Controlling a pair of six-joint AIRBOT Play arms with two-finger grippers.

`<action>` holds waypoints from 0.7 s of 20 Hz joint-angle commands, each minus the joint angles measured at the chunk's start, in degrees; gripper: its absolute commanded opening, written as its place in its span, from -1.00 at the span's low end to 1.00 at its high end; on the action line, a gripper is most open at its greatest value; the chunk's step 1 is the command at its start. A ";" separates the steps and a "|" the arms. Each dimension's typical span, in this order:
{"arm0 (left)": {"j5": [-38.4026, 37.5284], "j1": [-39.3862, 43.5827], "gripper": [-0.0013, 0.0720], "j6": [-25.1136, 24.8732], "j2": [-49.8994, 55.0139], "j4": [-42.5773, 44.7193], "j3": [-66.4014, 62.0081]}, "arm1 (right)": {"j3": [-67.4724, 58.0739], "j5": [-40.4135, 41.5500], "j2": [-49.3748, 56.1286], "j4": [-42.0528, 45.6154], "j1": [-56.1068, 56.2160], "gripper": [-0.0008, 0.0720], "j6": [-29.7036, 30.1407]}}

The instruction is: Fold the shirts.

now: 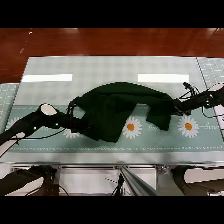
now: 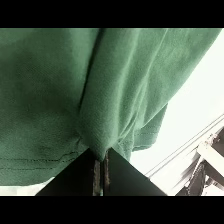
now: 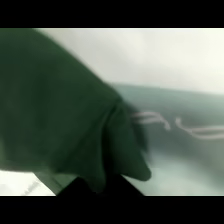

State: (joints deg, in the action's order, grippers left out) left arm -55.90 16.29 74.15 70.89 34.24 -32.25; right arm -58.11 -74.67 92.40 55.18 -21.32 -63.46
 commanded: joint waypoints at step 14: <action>-16.44 -20.98 -0.92 -4.07 -15.43 0.50 -47.67 | -26.82 9.33 -32.63 -33.64 0.17 -0.90 4.26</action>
State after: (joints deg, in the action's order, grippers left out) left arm -69.71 -0.25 70.26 58.92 34.68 -67.18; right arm -77.47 -74.83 66.92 28.40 -21.15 -58.57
